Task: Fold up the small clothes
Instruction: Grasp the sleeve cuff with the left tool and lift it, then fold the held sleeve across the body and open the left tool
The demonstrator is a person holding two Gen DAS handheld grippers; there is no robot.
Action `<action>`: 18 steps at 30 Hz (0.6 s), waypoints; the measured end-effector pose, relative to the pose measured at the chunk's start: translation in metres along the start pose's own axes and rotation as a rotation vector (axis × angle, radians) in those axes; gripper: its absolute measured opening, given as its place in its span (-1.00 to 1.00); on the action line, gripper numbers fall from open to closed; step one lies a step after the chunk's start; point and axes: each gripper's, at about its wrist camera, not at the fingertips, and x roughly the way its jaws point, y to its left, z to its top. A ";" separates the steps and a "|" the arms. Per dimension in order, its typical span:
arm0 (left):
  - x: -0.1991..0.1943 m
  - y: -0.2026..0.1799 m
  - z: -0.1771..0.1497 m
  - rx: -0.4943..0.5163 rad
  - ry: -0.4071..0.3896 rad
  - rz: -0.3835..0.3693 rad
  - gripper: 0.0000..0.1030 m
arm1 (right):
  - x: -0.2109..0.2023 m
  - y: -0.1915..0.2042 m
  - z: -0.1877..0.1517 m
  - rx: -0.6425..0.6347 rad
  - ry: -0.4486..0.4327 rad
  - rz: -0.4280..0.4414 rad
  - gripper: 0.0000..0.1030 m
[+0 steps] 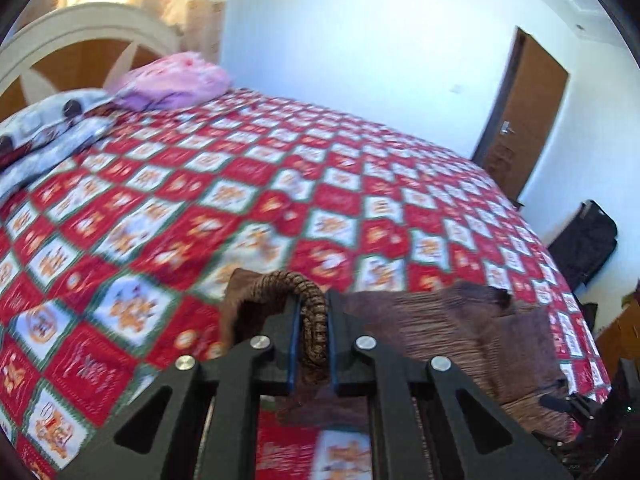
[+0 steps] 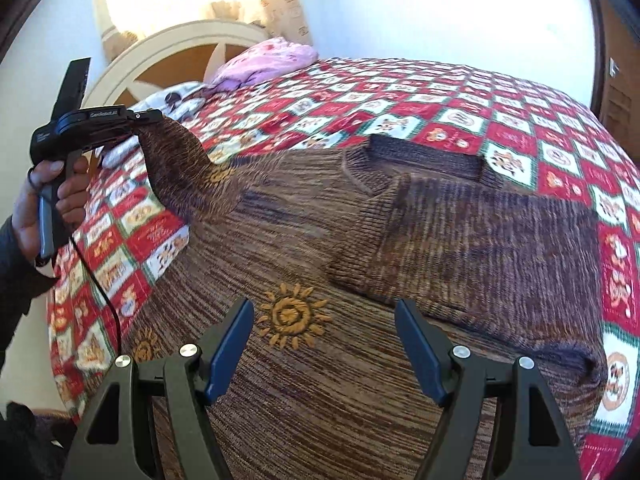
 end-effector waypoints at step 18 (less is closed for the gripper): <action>0.017 -0.151 0.000 0.124 0.028 -0.206 -0.77 | -0.024 -0.072 -0.022 0.252 -0.047 -0.014 0.45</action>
